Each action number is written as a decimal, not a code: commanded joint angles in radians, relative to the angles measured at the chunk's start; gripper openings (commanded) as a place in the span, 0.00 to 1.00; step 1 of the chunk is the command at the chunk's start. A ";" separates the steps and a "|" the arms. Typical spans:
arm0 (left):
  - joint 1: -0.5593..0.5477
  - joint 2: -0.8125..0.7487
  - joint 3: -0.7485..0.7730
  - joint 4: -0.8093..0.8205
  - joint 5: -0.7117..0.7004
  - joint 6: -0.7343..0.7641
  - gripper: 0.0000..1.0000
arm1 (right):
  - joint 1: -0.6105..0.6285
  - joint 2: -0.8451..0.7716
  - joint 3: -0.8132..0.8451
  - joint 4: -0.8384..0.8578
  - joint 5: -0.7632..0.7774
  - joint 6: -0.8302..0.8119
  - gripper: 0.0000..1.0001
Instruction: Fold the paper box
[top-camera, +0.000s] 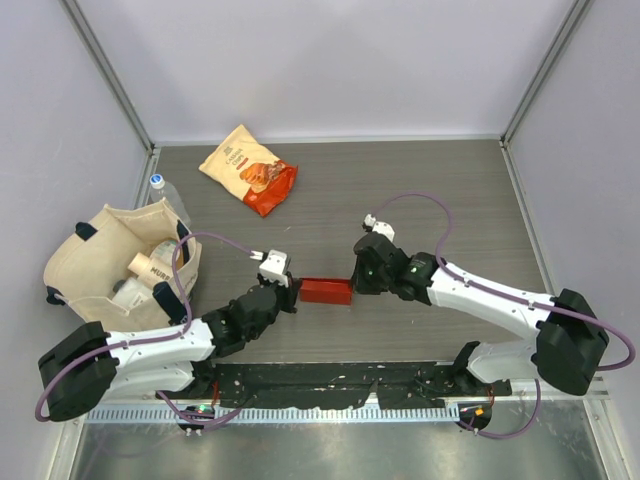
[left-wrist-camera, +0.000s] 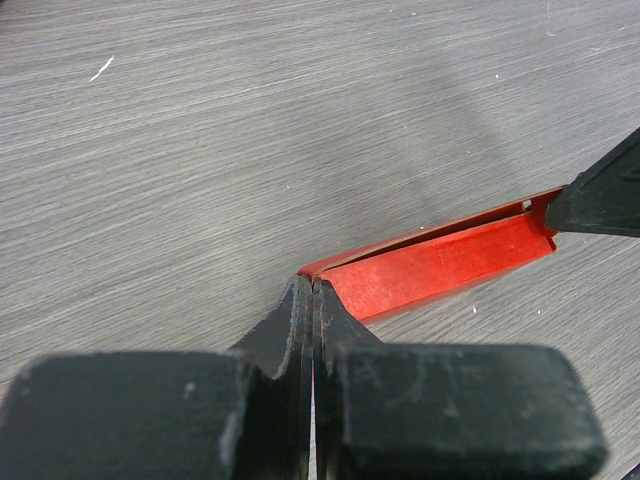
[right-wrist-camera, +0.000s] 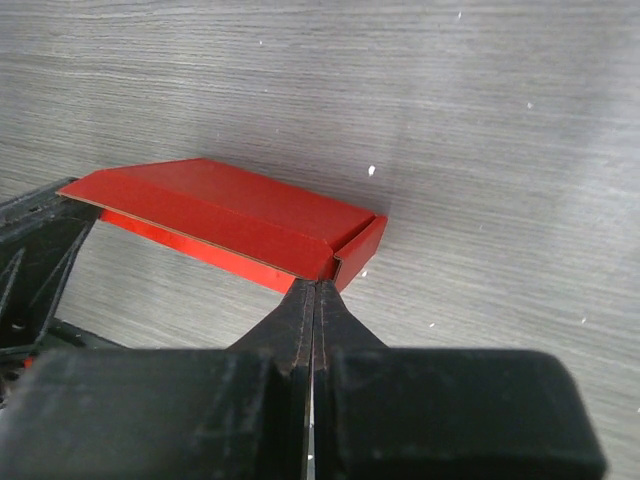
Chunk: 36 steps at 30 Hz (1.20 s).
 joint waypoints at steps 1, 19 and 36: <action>-0.026 0.001 0.000 -0.029 -0.001 -0.038 0.00 | 0.050 0.004 -0.047 0.047 0.071 -0.113 0.01; -0.059 -0.047 -0.042 -0.051 -0.056 -0.018 0.00 | 0.154 -0.097 -0.149 0.115 0.114 -0.258 0.01; -0.059 -0.038 -0.037 -0.052 -0.061 -0.023 0.00 | 0.127 -0.124 -0.115 0.123 0.005 -0.106 0.30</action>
